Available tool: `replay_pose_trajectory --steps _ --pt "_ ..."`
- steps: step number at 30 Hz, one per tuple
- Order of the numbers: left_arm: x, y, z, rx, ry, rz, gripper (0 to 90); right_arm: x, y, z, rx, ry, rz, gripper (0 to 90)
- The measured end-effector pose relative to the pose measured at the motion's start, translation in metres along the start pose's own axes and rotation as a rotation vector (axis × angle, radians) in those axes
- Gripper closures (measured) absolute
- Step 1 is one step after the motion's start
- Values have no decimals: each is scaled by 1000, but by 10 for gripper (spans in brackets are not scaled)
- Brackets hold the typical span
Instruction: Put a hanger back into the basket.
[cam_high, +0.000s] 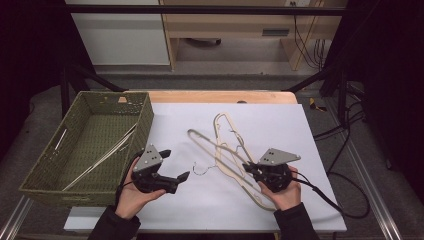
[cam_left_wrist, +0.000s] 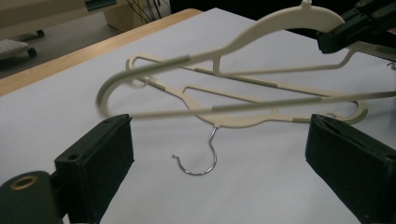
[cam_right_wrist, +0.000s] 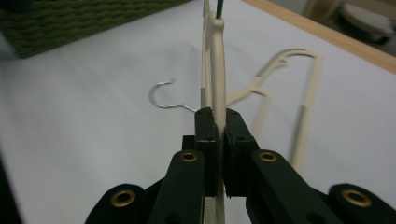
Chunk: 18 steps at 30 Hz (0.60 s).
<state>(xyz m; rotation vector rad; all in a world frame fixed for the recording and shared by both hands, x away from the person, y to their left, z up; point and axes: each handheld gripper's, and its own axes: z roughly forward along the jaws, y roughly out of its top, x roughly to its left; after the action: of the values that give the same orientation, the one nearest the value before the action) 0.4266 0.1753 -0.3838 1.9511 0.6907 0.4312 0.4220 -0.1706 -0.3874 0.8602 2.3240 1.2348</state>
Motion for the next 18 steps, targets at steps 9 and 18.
replay_pose_trajectory --steps 9,18 --pt "-7 2 2 8 -35 42 144 28 10 11 -13 235 -34 869" --pt "-19 2 9 43 -131 131 394 45 13 18 10 344 -73 869"
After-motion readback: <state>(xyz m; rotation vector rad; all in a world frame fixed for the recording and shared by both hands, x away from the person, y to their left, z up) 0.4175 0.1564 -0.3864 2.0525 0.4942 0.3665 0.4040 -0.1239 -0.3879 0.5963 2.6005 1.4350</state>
